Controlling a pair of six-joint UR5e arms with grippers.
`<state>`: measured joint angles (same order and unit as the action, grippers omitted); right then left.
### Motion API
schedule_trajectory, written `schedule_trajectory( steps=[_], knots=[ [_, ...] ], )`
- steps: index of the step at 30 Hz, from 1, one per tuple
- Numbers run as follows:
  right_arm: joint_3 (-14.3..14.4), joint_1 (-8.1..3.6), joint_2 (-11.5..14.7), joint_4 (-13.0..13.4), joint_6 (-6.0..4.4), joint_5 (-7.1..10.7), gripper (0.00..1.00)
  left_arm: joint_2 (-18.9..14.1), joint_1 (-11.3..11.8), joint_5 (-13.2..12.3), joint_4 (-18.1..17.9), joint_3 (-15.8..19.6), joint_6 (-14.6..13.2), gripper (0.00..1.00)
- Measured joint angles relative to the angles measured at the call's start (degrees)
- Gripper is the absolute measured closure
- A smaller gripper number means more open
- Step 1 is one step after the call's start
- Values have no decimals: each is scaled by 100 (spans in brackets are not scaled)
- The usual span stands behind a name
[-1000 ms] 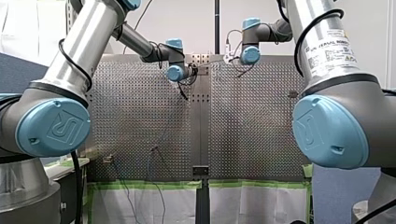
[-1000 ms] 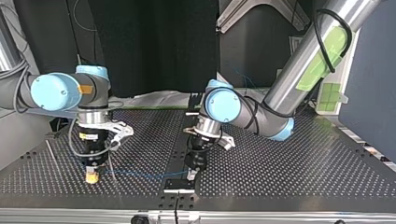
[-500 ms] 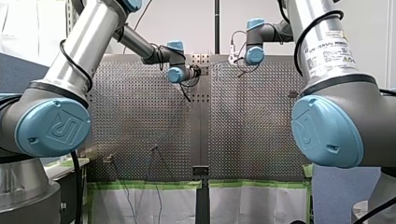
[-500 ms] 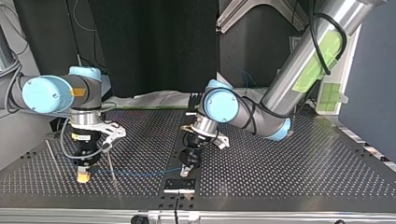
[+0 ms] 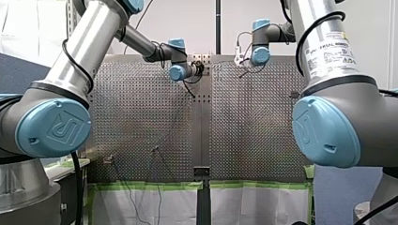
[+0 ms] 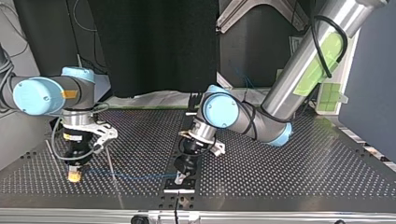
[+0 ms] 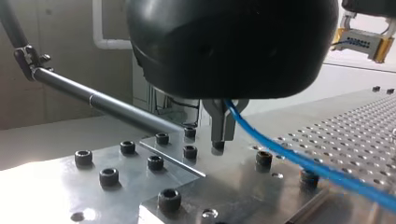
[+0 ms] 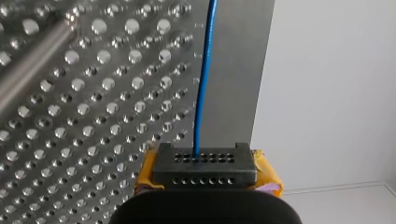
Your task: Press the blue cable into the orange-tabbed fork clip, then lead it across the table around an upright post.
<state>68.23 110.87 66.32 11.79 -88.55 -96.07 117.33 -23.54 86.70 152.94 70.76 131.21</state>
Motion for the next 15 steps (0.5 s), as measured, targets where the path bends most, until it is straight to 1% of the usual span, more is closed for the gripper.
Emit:
schedule_trajectory(
  steps=[9, 15],
  knots=[
    [16, -131, 1, -55, 0, 0, 100, 102, -31, -30, -9, -6, 20, 100],
    [105, -228, -1, -57, 1, 0, 100, 108, -18, -26, -24, -6, -11, 100]
  ],
)
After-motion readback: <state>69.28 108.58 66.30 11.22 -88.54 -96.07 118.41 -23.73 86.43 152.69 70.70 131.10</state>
